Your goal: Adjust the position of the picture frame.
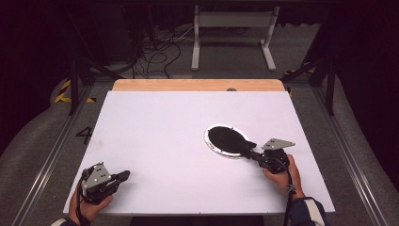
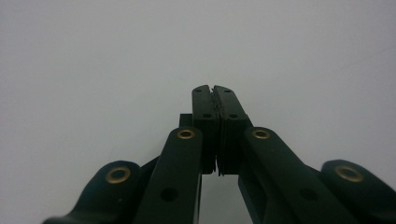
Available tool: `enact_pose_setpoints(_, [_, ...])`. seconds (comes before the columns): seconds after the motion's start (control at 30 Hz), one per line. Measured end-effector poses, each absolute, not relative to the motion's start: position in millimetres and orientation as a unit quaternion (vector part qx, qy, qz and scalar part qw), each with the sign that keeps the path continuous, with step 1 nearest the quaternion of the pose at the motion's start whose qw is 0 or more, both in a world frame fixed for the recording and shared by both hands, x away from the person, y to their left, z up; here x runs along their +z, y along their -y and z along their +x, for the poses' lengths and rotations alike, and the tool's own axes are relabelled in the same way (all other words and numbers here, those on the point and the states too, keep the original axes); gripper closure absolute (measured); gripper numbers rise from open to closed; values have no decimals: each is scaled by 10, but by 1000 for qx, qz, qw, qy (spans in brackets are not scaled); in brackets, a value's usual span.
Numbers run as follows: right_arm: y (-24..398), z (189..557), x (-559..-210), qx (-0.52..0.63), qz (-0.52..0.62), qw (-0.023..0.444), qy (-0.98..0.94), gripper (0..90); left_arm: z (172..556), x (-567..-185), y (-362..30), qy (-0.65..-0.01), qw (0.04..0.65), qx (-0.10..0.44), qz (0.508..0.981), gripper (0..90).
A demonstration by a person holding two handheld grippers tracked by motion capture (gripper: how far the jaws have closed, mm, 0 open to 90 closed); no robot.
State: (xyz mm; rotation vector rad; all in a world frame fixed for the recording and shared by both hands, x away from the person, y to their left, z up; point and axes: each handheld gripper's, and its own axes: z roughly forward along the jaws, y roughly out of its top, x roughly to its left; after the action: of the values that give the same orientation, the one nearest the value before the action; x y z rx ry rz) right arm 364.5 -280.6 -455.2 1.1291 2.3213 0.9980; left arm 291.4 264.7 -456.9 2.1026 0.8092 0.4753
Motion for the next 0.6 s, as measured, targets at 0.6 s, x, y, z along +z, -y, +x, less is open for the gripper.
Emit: enact_pose_setpoints(0.6, [2449,3345,-4558,361,357,155,-847,900,2922,-4573,-2640,-319,407,189,835,870])
